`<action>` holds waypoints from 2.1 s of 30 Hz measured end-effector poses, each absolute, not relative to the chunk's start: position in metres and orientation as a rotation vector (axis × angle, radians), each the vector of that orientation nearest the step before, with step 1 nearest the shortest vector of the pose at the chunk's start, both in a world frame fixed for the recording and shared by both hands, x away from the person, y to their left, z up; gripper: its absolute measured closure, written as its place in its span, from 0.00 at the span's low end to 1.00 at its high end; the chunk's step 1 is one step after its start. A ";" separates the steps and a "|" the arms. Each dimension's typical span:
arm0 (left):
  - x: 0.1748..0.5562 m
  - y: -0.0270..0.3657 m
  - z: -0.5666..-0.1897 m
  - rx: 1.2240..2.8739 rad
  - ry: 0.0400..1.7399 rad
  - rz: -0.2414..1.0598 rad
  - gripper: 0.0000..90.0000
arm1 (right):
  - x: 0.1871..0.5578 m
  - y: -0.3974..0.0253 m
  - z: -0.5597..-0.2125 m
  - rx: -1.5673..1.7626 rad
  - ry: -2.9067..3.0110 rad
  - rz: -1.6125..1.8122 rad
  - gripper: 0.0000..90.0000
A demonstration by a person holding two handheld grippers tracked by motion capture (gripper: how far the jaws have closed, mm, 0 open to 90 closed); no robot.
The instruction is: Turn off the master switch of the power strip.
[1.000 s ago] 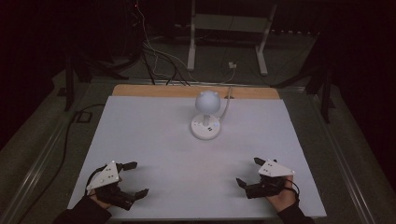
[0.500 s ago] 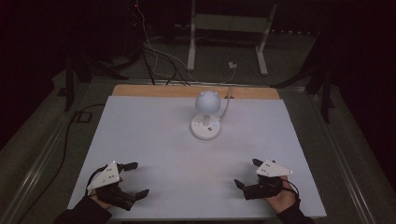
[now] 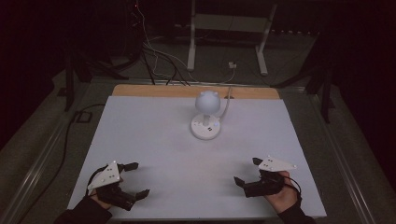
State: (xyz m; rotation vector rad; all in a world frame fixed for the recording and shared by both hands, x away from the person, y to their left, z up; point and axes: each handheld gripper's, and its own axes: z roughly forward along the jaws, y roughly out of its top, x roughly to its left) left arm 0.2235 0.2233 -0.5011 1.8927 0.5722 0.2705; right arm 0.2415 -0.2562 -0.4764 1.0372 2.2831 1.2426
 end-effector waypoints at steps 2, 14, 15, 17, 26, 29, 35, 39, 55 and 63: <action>0.224 0.223 -0.501 1.891 0.573 0.268 0.00 | 0.243 -0.257 -0.471 1.052 2.284 1.266 0.00; 0.223 0.223 -0.501 1.887 0.574 0.264 0.00 | 0.254 -0.257 -0.448 1.061 2.230 1.278 0.00; 0.223 0.223 -0.501 1.888 0.575 0.262 0.00 | 0.255 -0.257 -0.446 1.063 2.219 1.278 0.00; 0.223 0.223 -0.501 1.889 0.574 0.261 0.00 | 0.258 -0.256 -0.442 1.058 2.223 1.284 0.00; 0.223 0.222 -0.501 1.888 0.571 0.257 0.00 | 0.269 -0.250 -0.428 1.022 2.218 1.285 0.00; 0.223 0.222 -0.501 1.888 0.570 0.257 0.00 | 0.273 -0.248 -0.425 1.014 2.218 1.291 0.00; 0.223 0.222 -0.501 1.888 0.569 0.255 0.00 | 0.282 -0.243 -0.420 1.001 2.208 1.301 0.00; 0.223 0.223 -0.501 1.885 0.571 0.257 0.00 | 0.288 -0.240 -0.418 0.989 2.205 1.294 0.00; 0.223 0.223 -0.501 1.882 0.567 0.255 0.00 | 0.315 -0.222 -0.414 0.956 2.216 1.299 0.00; 0.223 0.223 -0.501 1.884 0.568 0.256 0.00 | 0.330 -0.212 -0.419 0.949 2.212 1.303 0.00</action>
